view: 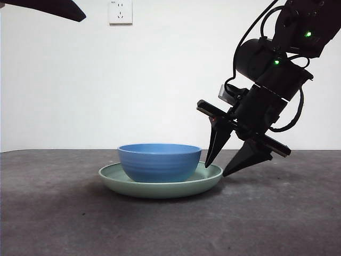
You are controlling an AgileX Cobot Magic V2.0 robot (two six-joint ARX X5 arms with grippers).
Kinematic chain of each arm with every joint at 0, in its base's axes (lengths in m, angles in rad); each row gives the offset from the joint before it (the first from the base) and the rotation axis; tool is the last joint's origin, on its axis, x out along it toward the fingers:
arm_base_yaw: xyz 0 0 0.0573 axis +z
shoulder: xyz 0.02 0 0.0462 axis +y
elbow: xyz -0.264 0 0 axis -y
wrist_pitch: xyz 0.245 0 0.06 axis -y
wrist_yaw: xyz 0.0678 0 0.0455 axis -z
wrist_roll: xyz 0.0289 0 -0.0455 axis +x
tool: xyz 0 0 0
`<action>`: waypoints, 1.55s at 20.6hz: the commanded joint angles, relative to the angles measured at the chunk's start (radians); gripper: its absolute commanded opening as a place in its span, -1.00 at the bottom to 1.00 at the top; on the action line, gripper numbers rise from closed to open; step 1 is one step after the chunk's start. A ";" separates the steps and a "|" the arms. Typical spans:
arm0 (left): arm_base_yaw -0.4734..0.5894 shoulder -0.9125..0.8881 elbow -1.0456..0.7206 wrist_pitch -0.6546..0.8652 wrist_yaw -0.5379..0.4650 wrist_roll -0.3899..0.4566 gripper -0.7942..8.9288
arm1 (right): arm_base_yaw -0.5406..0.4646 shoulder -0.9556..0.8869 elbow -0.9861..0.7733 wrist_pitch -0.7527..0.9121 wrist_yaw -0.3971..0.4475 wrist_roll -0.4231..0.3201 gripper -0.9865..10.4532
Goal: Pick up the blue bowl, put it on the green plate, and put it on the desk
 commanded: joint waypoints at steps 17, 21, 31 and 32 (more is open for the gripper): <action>-0.005 0.006 0.009 0.006 -0.125 -0.042 -0.32 | 0.076 -0.661 0.021 -0.440 0.116 -0.280 -0.43; -0.005 0.006 0.009 0.006 -0.190 -0.071 -0.32 | 0.121 -0.753 0.021 -0.551 0.115 -0.287 -0.43; -0.005 0.006 0.009 0.006 -0.248 -0.082 -0.32 | 0.277 -0.900 0.017 -0.705 0.117 -0.288 -0.43; -0.005 0.006 0.009 0.006 -0.248 -0.082 -0.32 | 0.291 -0.910 0.015 -0.709 0.117 -0.286 -0.43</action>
